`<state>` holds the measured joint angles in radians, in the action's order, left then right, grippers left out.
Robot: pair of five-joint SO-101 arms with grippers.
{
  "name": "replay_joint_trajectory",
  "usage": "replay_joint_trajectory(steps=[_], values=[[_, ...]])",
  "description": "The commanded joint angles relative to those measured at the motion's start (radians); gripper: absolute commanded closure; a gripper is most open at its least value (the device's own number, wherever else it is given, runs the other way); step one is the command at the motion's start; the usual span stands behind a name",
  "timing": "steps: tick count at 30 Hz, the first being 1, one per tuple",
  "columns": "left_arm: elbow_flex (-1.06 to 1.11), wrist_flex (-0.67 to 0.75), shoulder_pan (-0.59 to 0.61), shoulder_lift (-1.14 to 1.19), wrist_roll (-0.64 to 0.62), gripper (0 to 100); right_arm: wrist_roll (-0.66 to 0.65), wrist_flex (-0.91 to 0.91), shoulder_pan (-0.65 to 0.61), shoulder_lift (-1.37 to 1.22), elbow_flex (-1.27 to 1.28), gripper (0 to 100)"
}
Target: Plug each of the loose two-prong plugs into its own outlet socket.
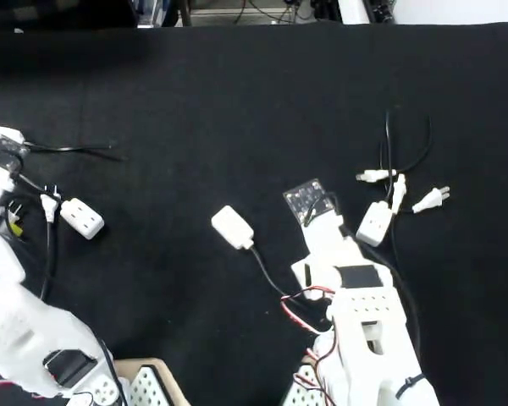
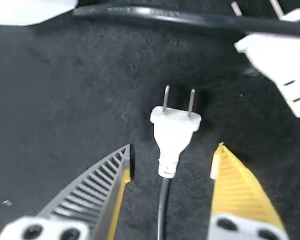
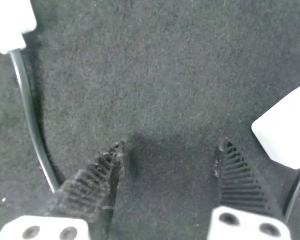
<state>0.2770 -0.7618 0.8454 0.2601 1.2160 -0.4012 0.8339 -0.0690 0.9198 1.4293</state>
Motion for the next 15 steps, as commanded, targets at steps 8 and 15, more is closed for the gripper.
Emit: replay_joint_trajectory(steps=[8,15], values=[[-0.628,-0.443,-0.041,0.385,0.015,74,0.009,-0.012,-0.014,0.013,-0.002,72.3],[-0.773,-0.565,-0.082,0.56,0.021,94,0.009,-0.012,-0.014,0.013,-0.002,72.3]])
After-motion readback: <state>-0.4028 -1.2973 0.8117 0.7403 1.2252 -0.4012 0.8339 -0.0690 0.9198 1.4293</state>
